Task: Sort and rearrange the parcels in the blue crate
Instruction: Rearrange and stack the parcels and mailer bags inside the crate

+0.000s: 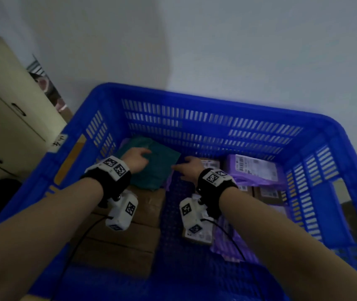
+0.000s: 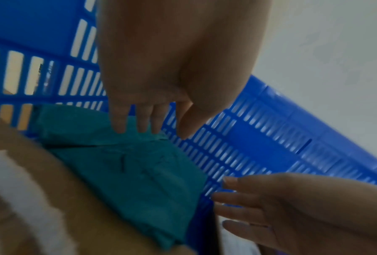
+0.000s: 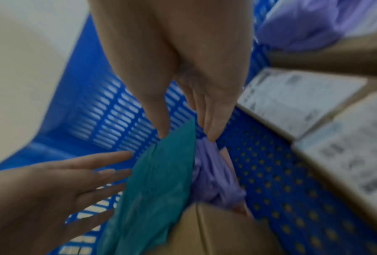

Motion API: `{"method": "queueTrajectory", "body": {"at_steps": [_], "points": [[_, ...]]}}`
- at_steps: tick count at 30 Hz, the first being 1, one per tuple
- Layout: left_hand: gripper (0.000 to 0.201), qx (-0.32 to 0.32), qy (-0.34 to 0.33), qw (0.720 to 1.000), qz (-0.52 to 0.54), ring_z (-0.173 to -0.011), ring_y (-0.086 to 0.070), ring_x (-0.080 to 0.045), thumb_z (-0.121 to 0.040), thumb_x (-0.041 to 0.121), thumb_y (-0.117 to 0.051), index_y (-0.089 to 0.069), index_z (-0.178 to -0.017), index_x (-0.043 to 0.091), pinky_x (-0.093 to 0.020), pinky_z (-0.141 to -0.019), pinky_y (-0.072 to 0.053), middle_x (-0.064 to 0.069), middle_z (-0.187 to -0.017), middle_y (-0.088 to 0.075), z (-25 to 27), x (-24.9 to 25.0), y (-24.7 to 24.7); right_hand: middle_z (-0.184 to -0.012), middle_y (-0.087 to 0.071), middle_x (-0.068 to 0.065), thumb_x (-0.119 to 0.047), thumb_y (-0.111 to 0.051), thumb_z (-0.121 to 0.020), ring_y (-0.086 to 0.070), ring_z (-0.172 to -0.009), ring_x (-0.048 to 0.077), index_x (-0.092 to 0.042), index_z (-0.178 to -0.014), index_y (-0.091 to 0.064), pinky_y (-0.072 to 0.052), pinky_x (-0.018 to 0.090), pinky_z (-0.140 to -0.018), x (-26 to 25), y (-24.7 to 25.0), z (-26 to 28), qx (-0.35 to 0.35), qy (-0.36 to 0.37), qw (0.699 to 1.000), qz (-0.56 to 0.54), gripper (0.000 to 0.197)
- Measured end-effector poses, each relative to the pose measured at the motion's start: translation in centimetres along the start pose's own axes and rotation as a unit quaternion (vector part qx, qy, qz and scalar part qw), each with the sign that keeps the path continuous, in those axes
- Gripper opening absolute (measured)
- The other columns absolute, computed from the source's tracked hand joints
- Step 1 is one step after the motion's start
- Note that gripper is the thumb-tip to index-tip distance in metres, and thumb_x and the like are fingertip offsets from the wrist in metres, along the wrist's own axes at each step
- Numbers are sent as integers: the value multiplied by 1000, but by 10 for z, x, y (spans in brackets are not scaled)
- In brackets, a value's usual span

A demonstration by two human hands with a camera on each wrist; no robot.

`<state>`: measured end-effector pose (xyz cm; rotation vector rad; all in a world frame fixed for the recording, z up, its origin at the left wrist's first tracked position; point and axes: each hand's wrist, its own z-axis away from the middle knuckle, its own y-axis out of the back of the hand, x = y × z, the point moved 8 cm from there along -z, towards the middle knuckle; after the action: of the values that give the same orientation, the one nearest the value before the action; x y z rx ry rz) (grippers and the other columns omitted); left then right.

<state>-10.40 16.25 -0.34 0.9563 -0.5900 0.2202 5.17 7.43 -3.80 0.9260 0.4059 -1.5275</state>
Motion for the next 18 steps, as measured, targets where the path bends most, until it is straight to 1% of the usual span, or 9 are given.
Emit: {"method": "queueTrajectory", "body": {"at_steps": [2,4,5,6,8,10,13,16,18], "points": [[44,-16,20,999,-19,-60,-37,-3,-95,8,-45,-47,-138,19,-17,-54,-32,-13,-141,-49,-5,-12,-6,-140,-47,16,-13,-68,-85,-51,-124,32,3,-141,-36,-47,40,-102,5,-16,-4,-19,-15,999,-35,67],[45,-39,36,998,-34,-62,-46,-11,-97,6,-39,-45,-140,20,-22,-52,-35,-11,-148,-40,-6,-20,-12,-134,-54,16,-8,-70,-83,-55,-120,32,5,-132,-46,-47,42,-102,6,-29,-9,-21,-12,997,-73,56],[46,-49,38,997,-40,-74,-56,-18,-97,5,-37,-45,-140,20,-24,-55,-40,-10,-151,-36,-5,-21,-14,-132,-55,17,-7,-71,-81,-57,-117,33,5,-130,-48,-48,43,-101,7,-32,-12,-7,-13,996,-84,56],[47,-54,37,997,-45,-97,-59,-24,-97,4,-36,-45,-141,20,-27,-66,-46,-9,-153,-32,-4,-22,-16,-130,-56,19,-7,-73,-80,-58,-115,34,6,-129,-48,-49,45,-99,8,-34,-15,9,-17,995,-99,56],[50,-55,35,997,-52,-132,-42,-26,-96,1,-36,-43,-142,19,-29,-93,-44,-7,-156,-28,-3,-26,-16,-125,-59,22,-7,-76,-76,-61,-110,34,9,-124,-52,-51,45,-96,12,-35,-24,27,-28,990,-135,56],[50,-55,34,997,-42,-139,-34,-25,-96,1,-36,-42,-143,19,-27,-102,-37,-7,-156,-27,-4,-30,-15,-122,-62,20,-7,-76,-76,-62,-108,32,10,-121,-57,-51,42,-97,10,-35,-23,29,-27,988,-147,52],[49,-52,28,998,-23,-138,-36,-25,-97,2,-37,-43,-142,20,-25,-102,-37,-7,-155,-29,-1,-32,-12,-116,-66,17,-6,-75,-77,-64,-105,29,7,-115,-62,-52,39,-96,1,-33,-21,36,4,993,-116,42],[47,-51,22,998,-7,-138,-36,-24,-98,8,-40,-42,-142,21,-26,-101,-37,-5,-155,-30,3,-30,-8,-114,-66,22,-1,-73,-77,-65,-101,34,6,-107,-65,-54,46,-91,-13,-35,-14,41,35,992,-112,32],[44,-27,13,999,14,-139,-36,-23,-98,14,-44,-43,-142,17,-27,-106,-34,-6,-153,-34,7,-23,0,-111,-66,25,1,-72,-77,-65,-102,37,0,-96,-66,-54,50,-89,-24,-35,-7,40,55,990,-120,20]]}}
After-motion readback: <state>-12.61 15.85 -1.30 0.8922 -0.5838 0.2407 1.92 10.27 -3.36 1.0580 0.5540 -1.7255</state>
